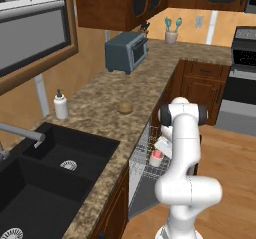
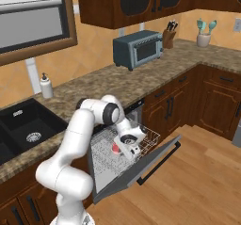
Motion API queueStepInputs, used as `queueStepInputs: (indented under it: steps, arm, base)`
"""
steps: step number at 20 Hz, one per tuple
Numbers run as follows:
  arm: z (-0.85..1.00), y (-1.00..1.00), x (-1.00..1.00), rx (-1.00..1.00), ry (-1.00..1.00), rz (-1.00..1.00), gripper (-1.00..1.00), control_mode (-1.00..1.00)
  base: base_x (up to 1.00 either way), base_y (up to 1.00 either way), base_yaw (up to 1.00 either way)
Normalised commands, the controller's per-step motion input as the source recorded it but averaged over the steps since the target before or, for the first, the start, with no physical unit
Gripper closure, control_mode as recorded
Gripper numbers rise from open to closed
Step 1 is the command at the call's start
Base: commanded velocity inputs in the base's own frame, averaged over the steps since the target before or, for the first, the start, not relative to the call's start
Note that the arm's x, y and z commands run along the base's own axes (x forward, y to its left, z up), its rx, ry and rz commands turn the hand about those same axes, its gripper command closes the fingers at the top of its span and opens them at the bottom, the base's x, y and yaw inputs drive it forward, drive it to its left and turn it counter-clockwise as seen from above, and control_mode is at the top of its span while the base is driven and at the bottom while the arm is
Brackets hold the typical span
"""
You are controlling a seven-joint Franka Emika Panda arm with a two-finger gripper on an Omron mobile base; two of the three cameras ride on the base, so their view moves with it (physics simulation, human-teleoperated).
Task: Pick up the cup and bowl from the counter, place them in the dishwasher, and close the dishwasher door.
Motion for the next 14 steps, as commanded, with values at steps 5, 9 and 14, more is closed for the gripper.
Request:
queueStepInputs:
  steps: [5,9,14]
  arm:
    - [0.69,-0.05,-0.03,0.00,-0.01,0.00,-1.00,-1.00]
    - [1.00,-0.11,-0.28,0.00,-0.11,0.00,-1.00,-1.00]
    - [1.00,0.09,-0.09,0.00,-0.21,0.06,-1.00,-1.00]
  base:
    - [0.00,0.00,0.00]
    - [0.00,0.00,0.00]
    - [0.00,0.00,0.00]
